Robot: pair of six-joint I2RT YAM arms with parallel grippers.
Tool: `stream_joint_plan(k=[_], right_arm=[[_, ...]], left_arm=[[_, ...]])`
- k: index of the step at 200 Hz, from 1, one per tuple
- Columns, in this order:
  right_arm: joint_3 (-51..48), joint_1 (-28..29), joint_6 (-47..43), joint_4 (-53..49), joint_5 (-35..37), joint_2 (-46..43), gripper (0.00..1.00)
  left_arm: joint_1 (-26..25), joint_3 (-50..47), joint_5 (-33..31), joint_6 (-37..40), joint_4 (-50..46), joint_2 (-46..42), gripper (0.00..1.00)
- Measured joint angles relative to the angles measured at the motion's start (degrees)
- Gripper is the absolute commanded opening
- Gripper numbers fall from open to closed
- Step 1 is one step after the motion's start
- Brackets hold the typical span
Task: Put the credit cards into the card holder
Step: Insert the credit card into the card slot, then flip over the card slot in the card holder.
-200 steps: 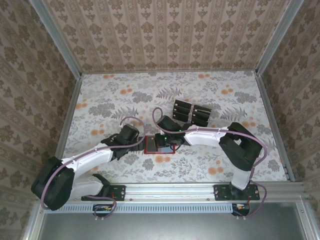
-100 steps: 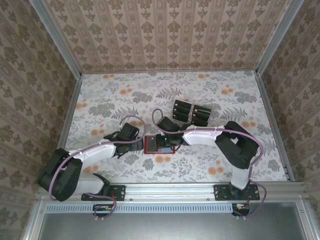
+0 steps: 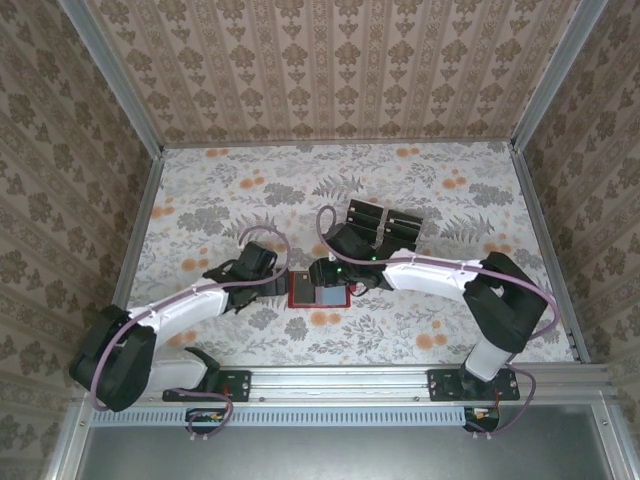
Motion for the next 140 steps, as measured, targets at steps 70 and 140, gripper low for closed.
stream_joint_plan(k=[70,140], right_arm=[[-0.5,-2.4,-3.5,-4.1,1.7,2.7,0.45],[1.4,-2.4,-5.4,-4.6,1.7,7.8,0.47]], left_arm=[[-1.6,1.2,0.6,0.0,-0.3,-2.3,1.0],[-3.0,1.9,0.6,0.0,-0.2,-0.8,1.0]])
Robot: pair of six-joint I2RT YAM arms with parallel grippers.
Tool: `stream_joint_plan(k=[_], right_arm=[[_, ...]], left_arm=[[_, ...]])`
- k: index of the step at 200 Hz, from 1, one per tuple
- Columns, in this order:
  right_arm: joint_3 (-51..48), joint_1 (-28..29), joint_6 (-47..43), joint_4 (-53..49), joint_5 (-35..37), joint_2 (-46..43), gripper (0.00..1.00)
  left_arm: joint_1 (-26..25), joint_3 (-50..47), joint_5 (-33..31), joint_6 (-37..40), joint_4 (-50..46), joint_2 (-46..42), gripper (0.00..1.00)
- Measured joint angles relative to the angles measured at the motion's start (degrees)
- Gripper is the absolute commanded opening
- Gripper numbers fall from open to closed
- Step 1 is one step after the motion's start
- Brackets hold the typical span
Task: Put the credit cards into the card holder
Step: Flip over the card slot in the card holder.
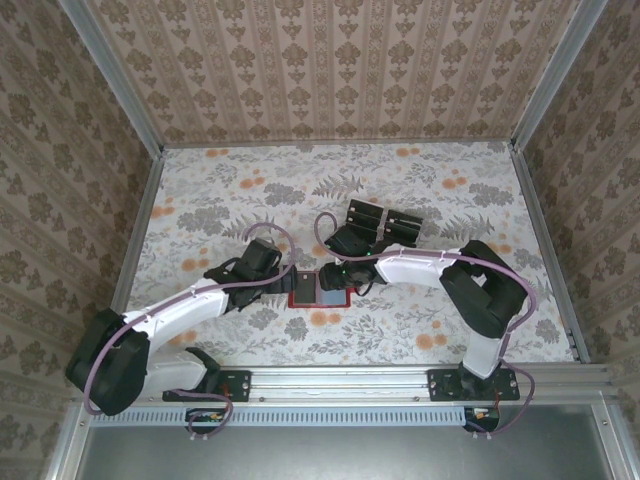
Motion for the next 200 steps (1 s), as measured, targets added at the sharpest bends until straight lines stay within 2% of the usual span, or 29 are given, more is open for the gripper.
stream_joint_plan(k=[50,111,200], right_arm=[[0.2,0.0,0.8,0.4,-0.5,0.3,0.49],[1.2,0.0,6.0,4.2,-4.4,2.3,0.49],[1.5,0.0,11.5,6.8,-5.7,3.1,0.49]], left_arm=[[-0.1,0.0,0.4,0.0,0.0,0.0,1.0],[-1.7,-1.4,2.0,0.0,0.7,-2.8,1.0],[-10.3,-7.4,1.8,-0.5,5.1,-7.7,1.0]])
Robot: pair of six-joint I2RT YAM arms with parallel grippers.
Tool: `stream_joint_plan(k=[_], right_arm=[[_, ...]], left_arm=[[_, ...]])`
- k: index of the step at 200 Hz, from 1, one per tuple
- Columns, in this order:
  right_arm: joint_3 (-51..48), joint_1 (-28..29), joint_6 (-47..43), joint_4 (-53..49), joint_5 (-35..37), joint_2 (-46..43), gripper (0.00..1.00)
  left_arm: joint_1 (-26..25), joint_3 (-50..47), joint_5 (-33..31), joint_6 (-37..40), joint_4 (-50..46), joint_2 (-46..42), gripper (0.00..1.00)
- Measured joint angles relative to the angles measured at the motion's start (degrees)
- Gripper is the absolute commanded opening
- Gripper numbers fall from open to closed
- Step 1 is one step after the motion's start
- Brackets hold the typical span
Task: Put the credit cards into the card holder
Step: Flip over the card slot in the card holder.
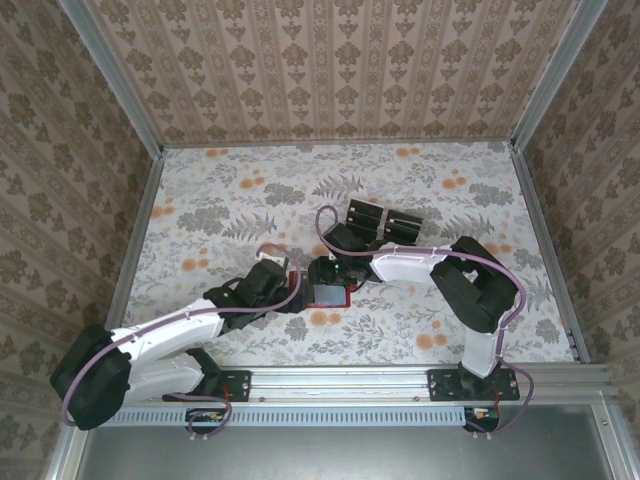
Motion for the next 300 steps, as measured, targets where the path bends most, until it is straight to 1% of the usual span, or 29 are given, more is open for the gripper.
stream_joint_plan(k=[41,80,122,185,252,300], right_arm=[[0.0,0.0,1.1,0.1,-0.2,0.0,0.49],[0.0,0.0,1.9,0.3,-0.3,0.0,0.49],[0.0,0.0,2.2,0.7,-0.7,0.1,0.48],[0.0,0.0,2.4,1.4,-1.0,0.4,0.48],[0.0,0.0,2.4,1.4,-1.2,0.4,0.48],[-0.7,-0.5,2.4,1.3,-1.6,-1.0,0.48]], left_arm=[[-4.4,-2.3,-1.8,-1.4,3.6,-0.6,1.0],[-6.2,-2.3,-3.2,-1.7,8.0,2.4,1.0],[-7.1,-0.9,-3.5,-1.6,10.9,8.3,1.0],[-7.4,2.0,-5.4,-1.6,14.4,13.6,1.0],[-7.4,1.6,-9.4,-1.7,14.4,15.8,1.0],[-7.4,0.5,-10.8,-2.3,14.3,17.3,1.0]])
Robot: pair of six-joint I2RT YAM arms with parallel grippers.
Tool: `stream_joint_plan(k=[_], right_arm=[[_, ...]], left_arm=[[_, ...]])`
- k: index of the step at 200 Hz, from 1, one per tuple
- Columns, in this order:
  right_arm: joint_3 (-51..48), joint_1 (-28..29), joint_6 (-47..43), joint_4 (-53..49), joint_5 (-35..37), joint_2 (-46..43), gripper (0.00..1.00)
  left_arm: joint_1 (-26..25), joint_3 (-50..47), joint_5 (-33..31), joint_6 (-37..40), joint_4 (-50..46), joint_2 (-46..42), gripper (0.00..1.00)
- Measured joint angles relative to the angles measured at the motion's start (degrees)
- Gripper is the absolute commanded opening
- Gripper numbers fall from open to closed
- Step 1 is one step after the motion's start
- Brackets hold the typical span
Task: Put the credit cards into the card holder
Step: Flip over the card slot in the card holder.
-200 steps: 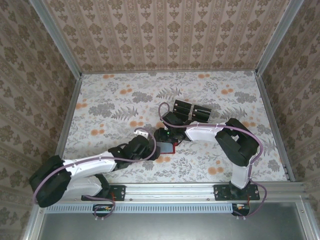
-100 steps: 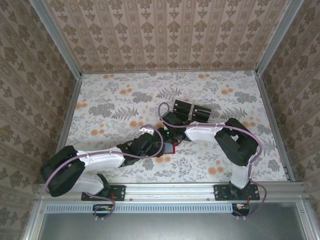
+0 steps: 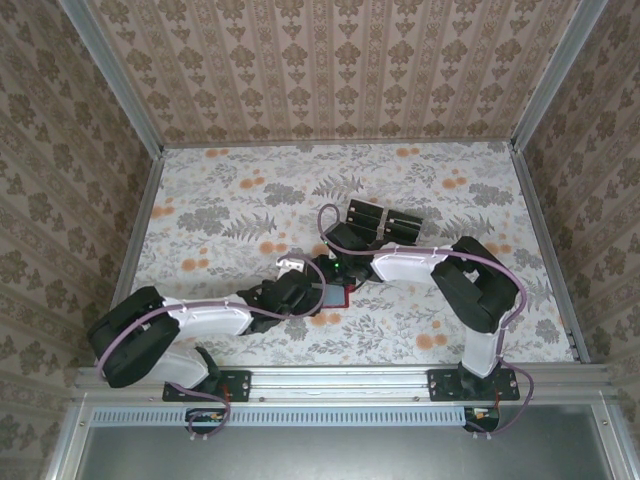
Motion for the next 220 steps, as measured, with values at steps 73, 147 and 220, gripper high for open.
stream_joint_plan(k=[73,147,220], right_arm=[[-2.8,-0.4,0.5,0.1,0.5,-6.5,0.49],[-5.1,-0.4,2.0,1.6,0.4,-5.3,0.49],[-6.0,-0.4,2.9,3.0,0.4,-4.6,0.49]], left_arm=[[-0.1,-0.3,-0.8,-1.1,0.6,0.5,1.0],[-0.1,-2.0,-2.3,-1.8,-1.4,-3.3,1.0],[-0.1,-2.6,-2.8,-2.3,-2.1,-3.8,1.0]])
